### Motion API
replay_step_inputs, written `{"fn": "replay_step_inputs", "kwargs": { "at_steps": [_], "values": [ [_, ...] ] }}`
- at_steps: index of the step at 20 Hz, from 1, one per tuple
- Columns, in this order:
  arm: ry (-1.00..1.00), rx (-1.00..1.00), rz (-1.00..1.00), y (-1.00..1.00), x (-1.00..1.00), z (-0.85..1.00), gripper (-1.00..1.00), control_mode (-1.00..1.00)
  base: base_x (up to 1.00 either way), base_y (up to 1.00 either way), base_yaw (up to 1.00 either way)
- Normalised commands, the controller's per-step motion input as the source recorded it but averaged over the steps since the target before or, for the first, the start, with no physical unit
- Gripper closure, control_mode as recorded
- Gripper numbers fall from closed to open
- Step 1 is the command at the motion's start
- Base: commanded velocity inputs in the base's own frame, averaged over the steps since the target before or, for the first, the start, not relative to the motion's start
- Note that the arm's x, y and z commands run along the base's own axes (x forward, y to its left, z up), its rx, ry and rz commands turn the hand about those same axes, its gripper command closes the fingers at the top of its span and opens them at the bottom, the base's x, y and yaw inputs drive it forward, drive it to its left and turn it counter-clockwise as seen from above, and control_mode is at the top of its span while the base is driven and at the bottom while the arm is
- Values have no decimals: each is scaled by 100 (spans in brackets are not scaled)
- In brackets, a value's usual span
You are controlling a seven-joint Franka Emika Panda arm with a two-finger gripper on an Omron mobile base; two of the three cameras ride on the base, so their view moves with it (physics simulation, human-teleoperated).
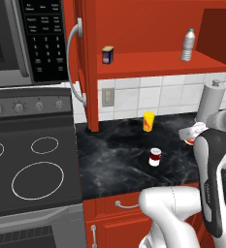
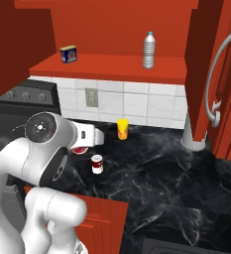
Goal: Pick the cans from the counter and place them in their designated side in the cabinet.
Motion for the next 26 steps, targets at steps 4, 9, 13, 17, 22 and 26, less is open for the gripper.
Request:
{"fn": "replay_step_inputs", "kwargs": {
  "at_steps": [4,9,13,17,22,26],
  "values": [
    [0,0,0,5,-32,33,100,-100,0,0,0],
    [0,0,0,4,-33,28,100,-100,0,0,0],
    [0,1,0,0,-27,18,100,-100,0,0,0],
    [1,3,0,2,-15,16,100,-100,0,0,0],
    [1,3,0,4,-6,17,100,-100,0,0,0],
    [-3,1,0,9,-6,21,100,-100,0,0,0]
  ]
}}
